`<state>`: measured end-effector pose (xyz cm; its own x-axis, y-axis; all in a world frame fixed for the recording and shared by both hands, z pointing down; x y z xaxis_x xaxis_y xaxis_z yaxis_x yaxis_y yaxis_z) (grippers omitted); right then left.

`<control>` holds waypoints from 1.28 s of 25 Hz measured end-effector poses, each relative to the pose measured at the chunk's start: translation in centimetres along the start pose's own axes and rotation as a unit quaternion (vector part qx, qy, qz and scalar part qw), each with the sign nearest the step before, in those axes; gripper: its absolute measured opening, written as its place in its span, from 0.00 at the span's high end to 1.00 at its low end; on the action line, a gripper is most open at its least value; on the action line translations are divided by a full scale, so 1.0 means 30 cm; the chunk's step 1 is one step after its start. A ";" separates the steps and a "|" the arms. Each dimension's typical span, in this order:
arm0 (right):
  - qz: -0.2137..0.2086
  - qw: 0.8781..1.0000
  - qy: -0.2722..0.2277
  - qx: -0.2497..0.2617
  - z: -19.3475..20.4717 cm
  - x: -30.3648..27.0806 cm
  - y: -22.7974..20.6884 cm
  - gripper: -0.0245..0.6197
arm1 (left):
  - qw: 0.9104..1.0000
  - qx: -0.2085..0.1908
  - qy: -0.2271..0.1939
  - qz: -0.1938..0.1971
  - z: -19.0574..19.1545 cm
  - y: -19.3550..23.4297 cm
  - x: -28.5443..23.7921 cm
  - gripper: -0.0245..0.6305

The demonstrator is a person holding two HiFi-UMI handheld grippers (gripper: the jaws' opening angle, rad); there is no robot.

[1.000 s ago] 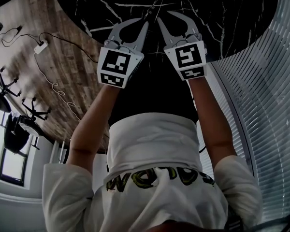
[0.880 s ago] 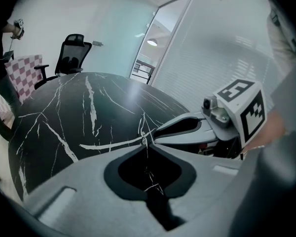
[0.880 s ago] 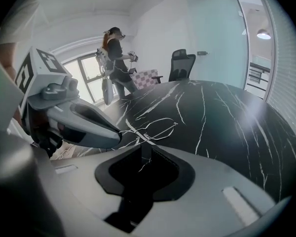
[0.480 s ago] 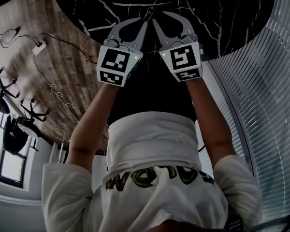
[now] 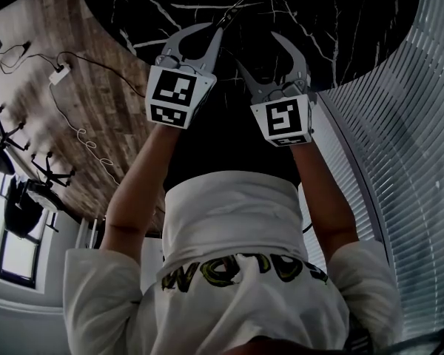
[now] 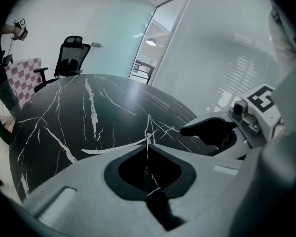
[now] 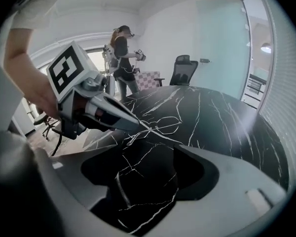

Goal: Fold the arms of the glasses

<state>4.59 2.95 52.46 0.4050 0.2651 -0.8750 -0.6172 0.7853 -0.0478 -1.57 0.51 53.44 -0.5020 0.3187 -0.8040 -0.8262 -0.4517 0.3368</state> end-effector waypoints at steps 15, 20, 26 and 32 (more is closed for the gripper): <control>-0.011 1.000 0.016 -0.024 0.065 -0.033 0.008 0.45 | 1.000 0.000 0.002 0.001 0.001 0.005 -0.003 0.96; 0.001 0.999 0.032 -0.036 0.101 -0.053 -0.027 0.45 | 1.000 -0.004 0.005 0.006 0.002 -0.003 -0.002 0.96; 0.015 0.998 0.029 -0.044 0.087 -0.062 -0.082 0.45 | 1.000 -0.010 0.007 0.009 0.003 -0.007 -0.005 0.96; 0.022 0.998 0.023 -0.048 0.050 -0.069 -0.112 0.45 | 1.000 -0.017 0.015 0.014 0.010 -0.023 -0.004 0.96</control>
<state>6.83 0.62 55.15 0.3466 0.2699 -0.8983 -0.6957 0.7164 -0.0532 -1.03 1.04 53.46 -0.5167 0.2795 -0.8092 -0.8021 -0.4886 0.3434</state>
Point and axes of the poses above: the fingertips, and each gripper's own axes: x backward along the fingers, y to its left, z out of its underside, the point moved 1 cm from there along x, backward along the fingers, and after that the axes turned 15 degrees about y, right-handed, at the moved point
